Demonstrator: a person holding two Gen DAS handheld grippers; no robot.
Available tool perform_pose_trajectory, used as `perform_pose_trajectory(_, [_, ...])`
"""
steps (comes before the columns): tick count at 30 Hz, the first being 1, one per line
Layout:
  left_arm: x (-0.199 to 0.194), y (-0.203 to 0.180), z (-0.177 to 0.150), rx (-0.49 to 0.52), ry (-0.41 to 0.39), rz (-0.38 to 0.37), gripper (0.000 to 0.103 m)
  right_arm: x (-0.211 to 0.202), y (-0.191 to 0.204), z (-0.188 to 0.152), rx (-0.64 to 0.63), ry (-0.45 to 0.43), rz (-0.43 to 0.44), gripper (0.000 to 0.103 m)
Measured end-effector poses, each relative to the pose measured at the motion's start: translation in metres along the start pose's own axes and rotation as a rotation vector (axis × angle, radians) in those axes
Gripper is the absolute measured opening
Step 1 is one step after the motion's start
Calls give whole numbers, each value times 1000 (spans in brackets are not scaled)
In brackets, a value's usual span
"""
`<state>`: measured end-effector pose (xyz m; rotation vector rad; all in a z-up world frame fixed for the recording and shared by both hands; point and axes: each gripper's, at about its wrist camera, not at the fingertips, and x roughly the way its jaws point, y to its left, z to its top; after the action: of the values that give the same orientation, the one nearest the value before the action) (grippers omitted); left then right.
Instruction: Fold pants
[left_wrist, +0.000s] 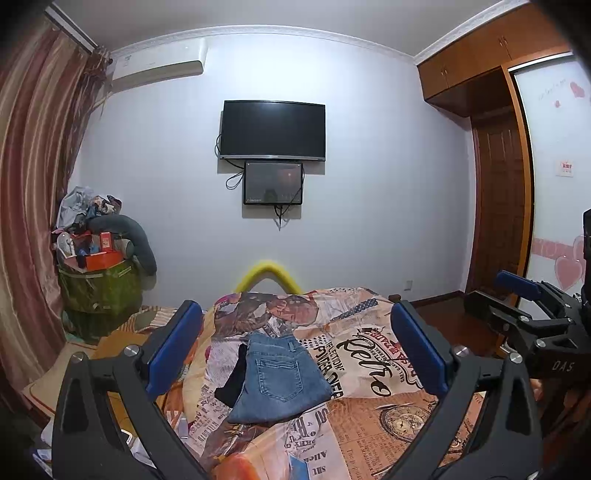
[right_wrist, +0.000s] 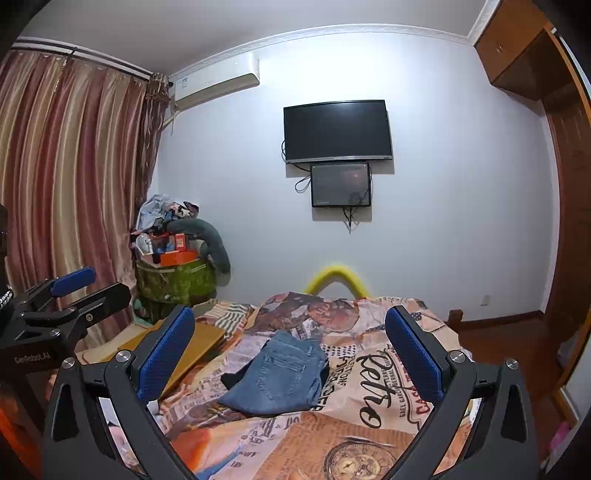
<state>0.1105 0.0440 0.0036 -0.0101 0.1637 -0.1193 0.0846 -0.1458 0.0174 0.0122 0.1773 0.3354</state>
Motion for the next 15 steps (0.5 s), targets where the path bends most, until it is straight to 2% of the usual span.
perform_pose_trajectory(15, [4,1,2,-6,27,-22,103,-2,0,-1,-4,4,-7,103])
